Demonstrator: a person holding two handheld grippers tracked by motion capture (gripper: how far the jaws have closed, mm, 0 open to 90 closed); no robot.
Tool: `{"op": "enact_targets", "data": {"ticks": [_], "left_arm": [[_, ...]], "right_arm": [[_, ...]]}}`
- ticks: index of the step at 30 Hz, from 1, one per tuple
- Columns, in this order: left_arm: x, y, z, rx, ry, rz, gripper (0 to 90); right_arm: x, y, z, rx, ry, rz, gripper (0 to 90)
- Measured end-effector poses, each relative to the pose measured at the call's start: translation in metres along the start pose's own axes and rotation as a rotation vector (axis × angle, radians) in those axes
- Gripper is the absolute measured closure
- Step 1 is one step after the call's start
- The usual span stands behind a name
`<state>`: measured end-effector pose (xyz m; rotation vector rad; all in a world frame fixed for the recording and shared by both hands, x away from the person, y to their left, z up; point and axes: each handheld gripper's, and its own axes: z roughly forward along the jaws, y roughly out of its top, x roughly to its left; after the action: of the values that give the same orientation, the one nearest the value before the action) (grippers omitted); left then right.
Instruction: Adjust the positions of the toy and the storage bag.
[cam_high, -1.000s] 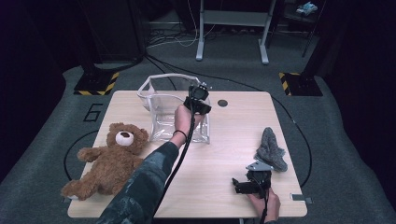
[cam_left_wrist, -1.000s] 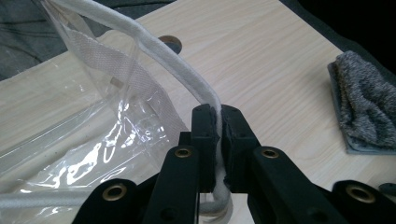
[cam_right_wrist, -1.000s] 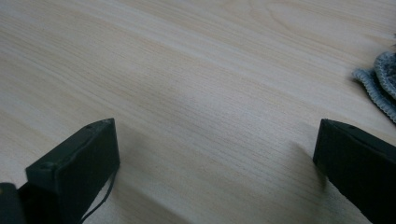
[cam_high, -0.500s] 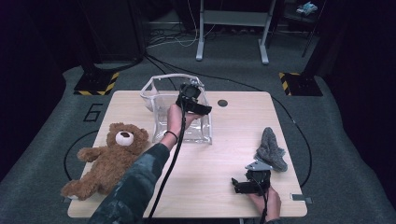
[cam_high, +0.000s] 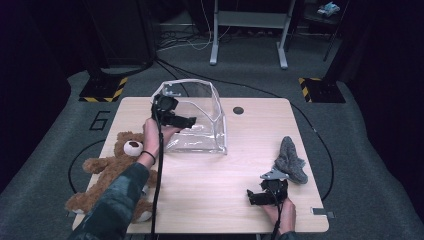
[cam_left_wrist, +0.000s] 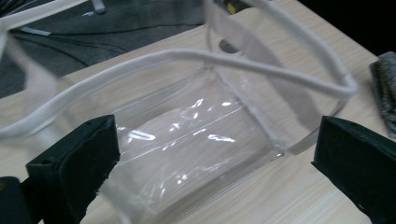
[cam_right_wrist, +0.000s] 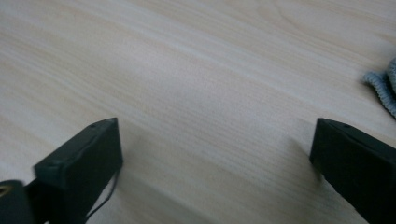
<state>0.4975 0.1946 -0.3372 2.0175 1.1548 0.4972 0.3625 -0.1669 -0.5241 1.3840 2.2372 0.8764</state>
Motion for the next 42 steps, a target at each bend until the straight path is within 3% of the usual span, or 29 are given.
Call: {"op": "enact_targets", "data": {"ticks": [3, 5, 6, 8, 9, 11, 14, 15, 19, 22, 23, 25, 27, 32, 34, 42], "left_arm": [[0.016, -0.009, -0.005, 0.013, 0.006, -0.02, 0.0], [0.023, -0.013, -0.003, 0.029, -0.009, -0.054, 0.0], [0.027, -0.014, -0.003, 0.04, 0.003, -0.052, 0.0], [0.031, -0.017, -0.002, 0.047, 0.001, -0.047, 0.0], [0.032, -0.019, -0.001, 0.057, 0.015, -0.066, 0.0], [0.037, -0.023, 0.0, 0.059, 0.023, -0.071, 0.0], [0.043, -0.029, 0.003, 0.09, 0.039, -0.086, 0.0], [0.045, -0.031, 0.005, 0.101, 0.039, -0.073, 0.0], [0.052, -0.039, 0.007, 0.135, 0.046, -0.108, 0.0], [0.056, -0.044, 0.008, 0.126, 0.048, -0.149, 0.1], [0.056, -0.044, 0.008, 0.126, 0.048, -0.149, 0.4], [0.058, -0.049, 0.009, 0.121, 0.055, -0.179, 4.9], [0.058, -0.05, 0.009, 0.124, 0.049, -0.19, 7.0], [0.057, -0.051, 0.008, 0.116, 0.051, -0.174, 7.8], [0.056, -0.05, 0.006, 0.118, 0.056, -0.157, 7.9], [0.057, -0.052, 0.007, 0.117, 0.034, -0.155, 9.2]], "right_arm": [[0.003, 0.01, 0.0, -0.023, 0.045, -0.012, 6.6], [0.007, 0.023, 0.002, -0.03, 0.06, -0.058, 6.8], [0.011, 0.03, 0.002, -0.031, 0.067, -0.054, 6.9], [0.015, 0.044, 0.004, -0.068, 0.067, -0.095, 8.1], [0.016, 0.049, 0.005, -0.073, 0.084, -0.099, 9.5], [0.02, 0.064, 0.01, -0.095, 0.075, -0.125, 11.2], [0.024, 0.086, 0.025, -0.102, 0.098, -0.127, 14.3], [0.024, 0.092, 0.031, -0.109, 0.109, -0.125, 15.1], [0.03, 0.112, 0.055, -0.111, 0.068, -0.146, 26.9], [0.032, 0.121, 0.069, -0.111, 0.042, -0.171, 38.0], [0.032, 0.121, 0.069, -0.111, 0.042, -0.171, 38.0], [0.034, 0.128, 0.08, -0.099, 0.026, -0.151, 51.0], [0.036, 0.131, 0.086, -0.091, 0.022, -0.15, 54.5], [0.042, 0.136, 0.098, -0.075, -0.006, -0.161, 73.0], [0.045, 0.137, 0.099, -0.073, -0.048, -0.142, 81.0], [0.047, 0.136, 0.098, -0.082, -0.065, -0.118, 84.3]]}}
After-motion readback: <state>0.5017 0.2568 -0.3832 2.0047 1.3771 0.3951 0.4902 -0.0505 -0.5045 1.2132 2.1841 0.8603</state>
